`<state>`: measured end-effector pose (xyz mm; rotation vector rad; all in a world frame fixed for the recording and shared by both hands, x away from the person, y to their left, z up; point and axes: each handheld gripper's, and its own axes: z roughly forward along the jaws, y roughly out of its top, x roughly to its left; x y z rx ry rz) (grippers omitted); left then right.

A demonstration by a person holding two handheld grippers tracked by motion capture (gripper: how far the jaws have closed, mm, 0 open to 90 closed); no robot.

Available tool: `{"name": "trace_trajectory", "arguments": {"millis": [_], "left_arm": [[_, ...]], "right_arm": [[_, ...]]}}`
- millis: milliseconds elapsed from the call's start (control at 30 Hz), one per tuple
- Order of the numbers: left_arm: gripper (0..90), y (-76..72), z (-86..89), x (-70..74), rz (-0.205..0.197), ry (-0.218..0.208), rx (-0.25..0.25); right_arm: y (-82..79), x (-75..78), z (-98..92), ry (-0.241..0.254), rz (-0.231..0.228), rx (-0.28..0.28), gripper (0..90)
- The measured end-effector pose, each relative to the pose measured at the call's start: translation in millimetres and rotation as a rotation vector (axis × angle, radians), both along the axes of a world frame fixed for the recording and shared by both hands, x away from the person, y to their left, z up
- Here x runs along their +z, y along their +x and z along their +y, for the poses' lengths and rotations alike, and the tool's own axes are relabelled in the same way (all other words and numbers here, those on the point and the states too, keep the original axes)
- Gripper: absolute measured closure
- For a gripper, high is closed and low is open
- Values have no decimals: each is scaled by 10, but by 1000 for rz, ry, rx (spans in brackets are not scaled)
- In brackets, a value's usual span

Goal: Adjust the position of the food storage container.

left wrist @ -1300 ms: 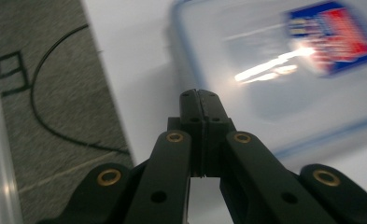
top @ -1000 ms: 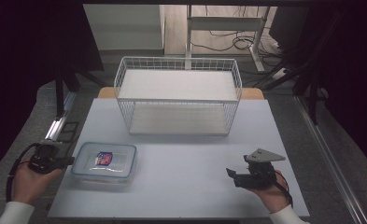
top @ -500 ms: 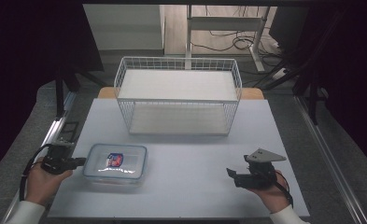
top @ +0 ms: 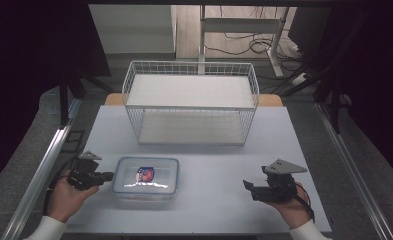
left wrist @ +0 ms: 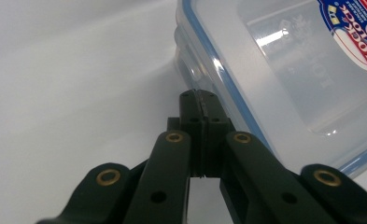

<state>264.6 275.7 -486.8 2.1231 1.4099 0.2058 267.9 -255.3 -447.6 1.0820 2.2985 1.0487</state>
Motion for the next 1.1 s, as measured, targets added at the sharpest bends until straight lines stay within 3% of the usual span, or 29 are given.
{"name": "trace_trajectory", "arguments": {"millis": [400, 1100], "left_arm": [[900, 33, -359, -16, 15, -25, -70], [900, 169, -978, -76, 44, -105, -179]], "right_arm": [[3, -6, 0, 0, 0, 1, 195], [10, -21, -8, -11, -1, -1, 195]]}}
